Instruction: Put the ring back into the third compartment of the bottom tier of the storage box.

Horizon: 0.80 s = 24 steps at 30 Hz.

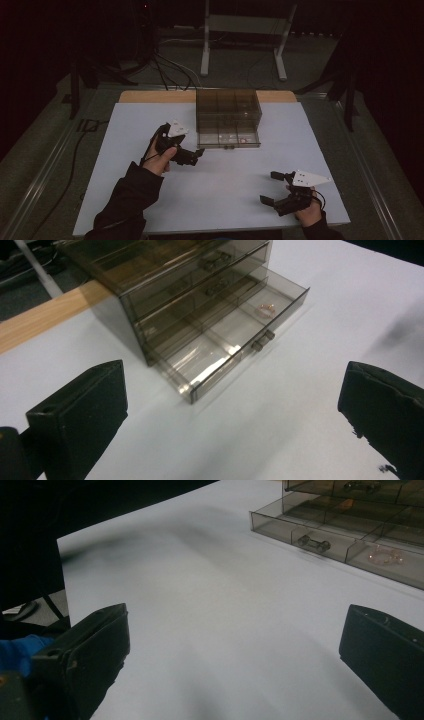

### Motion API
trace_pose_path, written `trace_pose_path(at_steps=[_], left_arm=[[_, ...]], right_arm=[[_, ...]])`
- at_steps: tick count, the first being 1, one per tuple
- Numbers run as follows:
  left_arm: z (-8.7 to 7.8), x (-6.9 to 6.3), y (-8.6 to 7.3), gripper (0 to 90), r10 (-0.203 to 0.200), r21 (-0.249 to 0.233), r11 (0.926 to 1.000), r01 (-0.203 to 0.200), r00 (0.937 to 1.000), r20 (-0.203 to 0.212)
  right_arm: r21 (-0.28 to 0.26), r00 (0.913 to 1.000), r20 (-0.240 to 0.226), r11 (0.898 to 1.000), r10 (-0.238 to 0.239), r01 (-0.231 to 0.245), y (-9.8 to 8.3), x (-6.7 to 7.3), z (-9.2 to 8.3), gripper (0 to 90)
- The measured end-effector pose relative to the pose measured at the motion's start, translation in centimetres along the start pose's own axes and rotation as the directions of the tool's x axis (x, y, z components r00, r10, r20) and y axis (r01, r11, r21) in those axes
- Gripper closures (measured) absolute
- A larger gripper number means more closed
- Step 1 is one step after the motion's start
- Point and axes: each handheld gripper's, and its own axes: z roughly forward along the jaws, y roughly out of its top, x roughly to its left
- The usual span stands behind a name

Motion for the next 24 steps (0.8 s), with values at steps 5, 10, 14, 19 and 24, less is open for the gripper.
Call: trace_pose_path(at_steps=[5,10,14,19,24], left_arm=[[-1.1,0.6,-1.4,0.6,-0.029,-0.007,0.9996,0.029,0.9995,-0.015],[-2.1,1.2,-3.1,0.6,-0.062,-0.02,0.9979,0.061,0.9978,-0.024],[-2.5,1.8,-4.8,0.5,-0.089,-0.024,0.9958,0.088,0.9952,-0.039],[-2.9,2.2,-6.7,0.6,-0.127,-0.029,0.9917,0.125,0.9907,-0.048],[-3.3,2.3,-8.6,0.6,-0.162,-0.054,0.9859,0.158,0.9847,-0.065]], right_arm=[[-0.001,1.0,0.0,1.0,0.0,0.0,0.0,0.1,0.0,0.0],[0.001,1.0,0.002,1.0,0.0,0.0,0.0,0.1,0.0,0.0],[0.004,1.0,-0.001,1.0,0.003,-0.003,0.0,0.0,0.1,0.0],[0.01,1.0,-0.004,1.0,0.002,-0.002,0.0,0.1,0.3,0.0],[0.01,1.0,-0.003,1.0,0.006,-0.006,-0.1,0.0,0.3,0.0]])
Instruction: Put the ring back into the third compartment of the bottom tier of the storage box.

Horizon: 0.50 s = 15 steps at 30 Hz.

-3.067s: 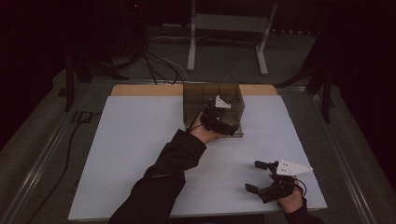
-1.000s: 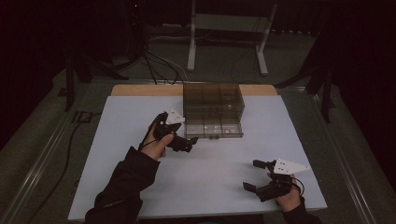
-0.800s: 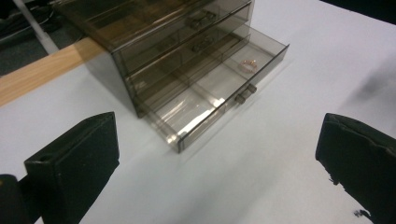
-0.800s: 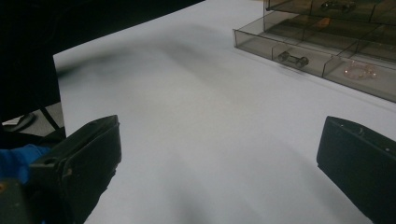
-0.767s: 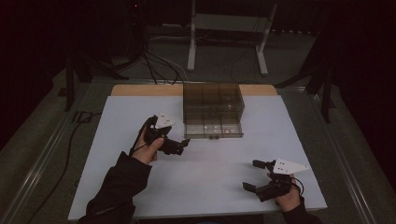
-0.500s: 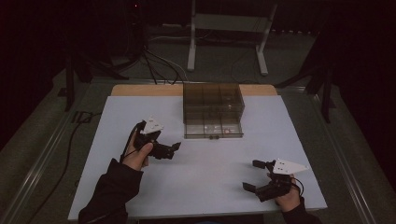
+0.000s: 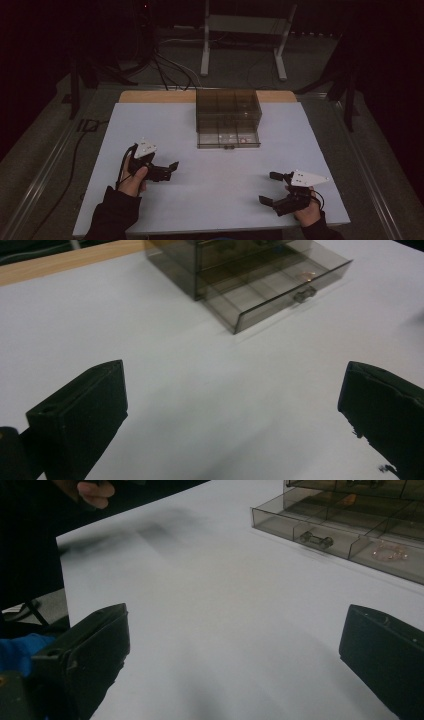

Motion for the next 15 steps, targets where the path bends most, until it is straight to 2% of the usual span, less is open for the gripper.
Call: trace_pose_path(at_steps=[5,15], left_arm=[[-0.6,-0.4,-1.5,0.6,0.02,-0.001,0.9998,-0.02,0.9998,-0.008],[-2.5,-0.6,-4.7,0.6,-0.008,-0.013,0.9999,0.008,0.9999,-0.015]], right_arm=[[0.001,1.0,0.0,1.0,-0.003,0.003,0.0,0.1,0.0,0.0],[0.002,1.0,-0.003,1.0,0.0,0.0,0.0,0.1,0.0,0.0]])
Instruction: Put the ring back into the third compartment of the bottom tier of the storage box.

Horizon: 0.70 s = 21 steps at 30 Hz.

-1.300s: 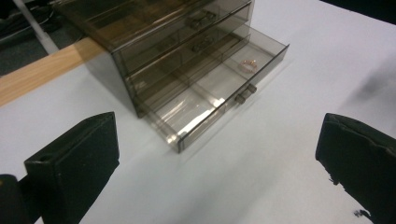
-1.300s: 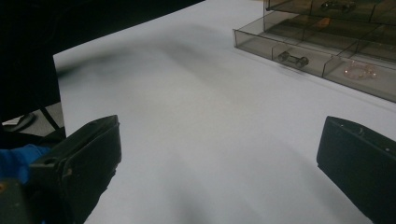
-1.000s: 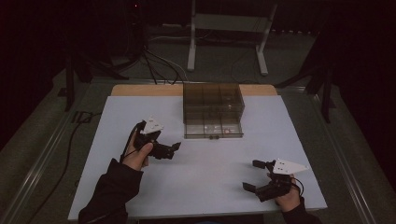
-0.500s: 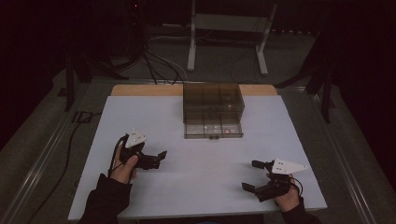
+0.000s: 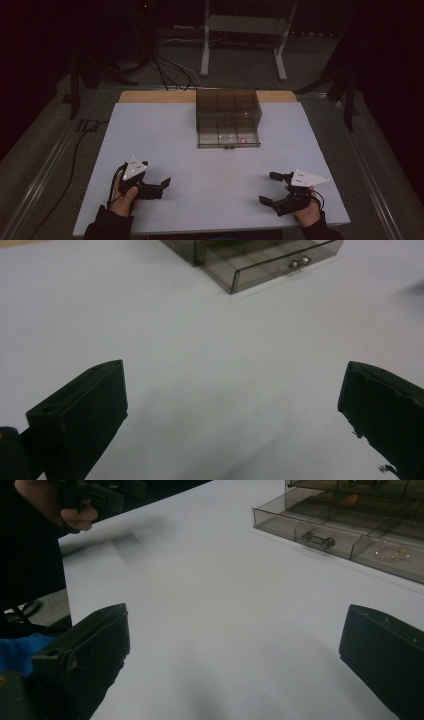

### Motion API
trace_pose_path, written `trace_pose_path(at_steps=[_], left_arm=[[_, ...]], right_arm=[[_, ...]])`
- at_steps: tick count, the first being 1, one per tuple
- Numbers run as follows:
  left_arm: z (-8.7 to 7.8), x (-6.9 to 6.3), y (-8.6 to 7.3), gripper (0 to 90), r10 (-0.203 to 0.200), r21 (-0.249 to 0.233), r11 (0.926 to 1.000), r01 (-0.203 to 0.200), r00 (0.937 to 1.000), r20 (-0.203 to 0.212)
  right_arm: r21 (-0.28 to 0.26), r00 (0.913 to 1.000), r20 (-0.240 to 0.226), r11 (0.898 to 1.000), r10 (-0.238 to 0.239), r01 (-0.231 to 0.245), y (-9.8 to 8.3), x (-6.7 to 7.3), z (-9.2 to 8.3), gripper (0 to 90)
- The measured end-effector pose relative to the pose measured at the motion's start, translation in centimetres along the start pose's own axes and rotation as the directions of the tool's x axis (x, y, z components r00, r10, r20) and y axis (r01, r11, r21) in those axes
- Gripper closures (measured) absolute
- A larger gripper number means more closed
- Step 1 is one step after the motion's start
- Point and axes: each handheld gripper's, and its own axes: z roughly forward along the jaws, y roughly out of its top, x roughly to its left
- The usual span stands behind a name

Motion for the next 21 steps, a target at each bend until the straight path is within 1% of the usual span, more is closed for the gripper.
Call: trace_pose_path(at_steps=[2,4,6,7,9,10,12,13,14,16,18,19,21], left_arm=[[-0.3,0.0,-0.6,0.6,-0.008,-0.003,1.0,0.008,0.9994,-0.035],[-0.6,0.1,-1.0,0.6,-0.016,0.002,0.9999,0.016,0.9986,-0.05],[-0.9,0.2,-1.5,0.5,-0.022,0.0,0.9998,0.022,0.9985,-0.049],[-1.1,0.2,-1.7,0.6,-0.028,0.0,0.9996,0.029,0.9981,-0.055],[-1.4,0.4,-2.1,0.6,-0.032,0.007,0.9995,0.032,0.9984,-0.046],[-1.5,0.4,-2.4,0.6,-0.041,0.004,0.9992,0.041,0.998,-0.048],[-1.7,0.5,-2.8,0.5,-0.047,0.011,0.9988,0.047,0.9978,-0.047],[-1.7,0.6,-3.0,0.6,-0.043,0.014,0.9989,0.044,0.9973,-0.06],[-1.7,0.6,-3.1,0.6,-0.042,0.017,0.9989,0.043,0.9973,-0.061],[-1.6,0.7,-3.1,0.6,-0.039,0.021,0.999,0.04,0.9967,-0.071],[-1.6,0.7,-3.1,0.6,-0.041,0.019,0.9989,0.042,0.9971,-0.065],[-1.5,0.7,-3.1,0.6,-0.041,0.018,0.999,0.042,0.9968,-0.068],[-1.6,0.6,-3.0,0.6,-0.041,0.013,0.999,0.042,0.9974,-0.059]], right_arm=[[0.002,1.0,0.0,1.0,0.003,-0.003,0.0,0.0,0.0,0.0],[-0.001,1.0,0.002,1.0,-0.001,0.001,0.0,0.0,0.0,0.0],[0.002,1.0,0.003,1.0,0.002,-0.002,0.0,-0.1,0.0,0.0],[0.002,1.0,0.004,1.0,0.003,-0.003,0.0,-0.1,0.0,0.0],[0.001,1.0,0.003,1.0,0.001,-0.001,0.0,-0.1,0.0,0.0],[0.0,1.0,0.003,1.0,0.0,0.0,0.0,-0.1,-0.1,0.0],[0.003,1.0,0.005,1.0,0.001,-0.001,0.0,-0.1,0.0,0.0],[0.004,1.0,0.003,1.0,0.002,-0.002,0.0,-0.1,0.0,0.0],[0.004,1.0,0.003,1.0,0.002,-0.002,0.0,-0.1,0.0,0.0],[0.004,1.0,0.003,1.0,-0.001,0.001,0.0,-0.1,0.0,0.0],[0.006,1.0,0.002,1.0,-0.002,0.002,0.0,-0.1,0.1,0.0],[0.006,1.0,0.002,1.0,-0.001,0.001,0.0,-0.1,0.1,0.0],[0.005,1.0,0.003,1.0,-0.004,0.004,0.0,-0.1,0.0,0.0]])
